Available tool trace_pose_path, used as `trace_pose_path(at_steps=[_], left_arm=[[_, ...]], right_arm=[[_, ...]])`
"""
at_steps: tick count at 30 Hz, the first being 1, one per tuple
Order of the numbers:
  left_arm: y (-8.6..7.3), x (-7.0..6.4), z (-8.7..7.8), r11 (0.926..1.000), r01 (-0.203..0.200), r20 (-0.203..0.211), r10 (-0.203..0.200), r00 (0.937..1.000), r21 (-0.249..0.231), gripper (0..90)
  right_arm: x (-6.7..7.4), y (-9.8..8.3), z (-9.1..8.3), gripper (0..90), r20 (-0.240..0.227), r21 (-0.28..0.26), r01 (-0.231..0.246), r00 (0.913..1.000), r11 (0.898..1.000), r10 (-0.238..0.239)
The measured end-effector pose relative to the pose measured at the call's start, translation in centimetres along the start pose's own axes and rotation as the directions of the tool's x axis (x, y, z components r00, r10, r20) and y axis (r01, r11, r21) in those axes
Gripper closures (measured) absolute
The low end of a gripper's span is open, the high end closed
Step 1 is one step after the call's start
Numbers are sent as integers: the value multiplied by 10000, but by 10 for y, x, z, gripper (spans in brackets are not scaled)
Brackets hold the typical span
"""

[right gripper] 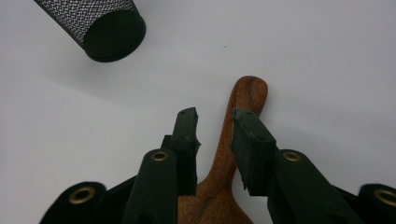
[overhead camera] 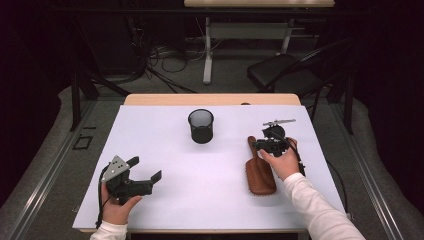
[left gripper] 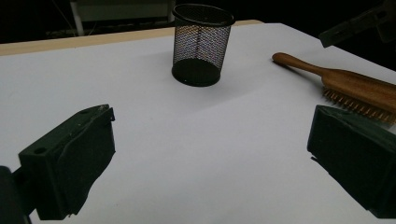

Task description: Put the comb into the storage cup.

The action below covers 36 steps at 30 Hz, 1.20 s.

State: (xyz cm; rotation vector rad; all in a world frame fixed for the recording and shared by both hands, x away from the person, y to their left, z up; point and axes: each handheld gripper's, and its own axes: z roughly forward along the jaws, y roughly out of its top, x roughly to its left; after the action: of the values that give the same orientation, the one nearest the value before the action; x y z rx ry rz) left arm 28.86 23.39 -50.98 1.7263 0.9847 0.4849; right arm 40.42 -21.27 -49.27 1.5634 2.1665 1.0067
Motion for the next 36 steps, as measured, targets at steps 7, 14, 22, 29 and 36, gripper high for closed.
trace_pose_path(at_steps=[7, 14, 22, 29, 36], left_arm=[[0, 0, 0, 10000, 5, -1, -5, 10000, 3, 10], [0, 1, 0, 10000, -3, -7, 3, 10000, 16, 10], [0, 1, 0, 10000, 8, -43, -8, 10000, 34, 12], [-1, 1, 0, 10000, 5, -43, -5, 10000, 47, 12], [-1, 1, 0, 10000, 8, -50, -8, 10000, 38, 13]], right_arm=[[2, 4, 8, 787, 174, 255, -5, 9998, 9997, 1], [5, 5, 19, 842, 104, 736, 79, 9999, 9973, -87], [7, 3, 29, 896, 289, 1034, 164, 9994, 9945, -194], [10, 0, 34, 900, 175, 1182, 243, 9995, 9927, -266], [11, -1, 40, 900, 260, 1316, 306, 9991, 9908, -344]])
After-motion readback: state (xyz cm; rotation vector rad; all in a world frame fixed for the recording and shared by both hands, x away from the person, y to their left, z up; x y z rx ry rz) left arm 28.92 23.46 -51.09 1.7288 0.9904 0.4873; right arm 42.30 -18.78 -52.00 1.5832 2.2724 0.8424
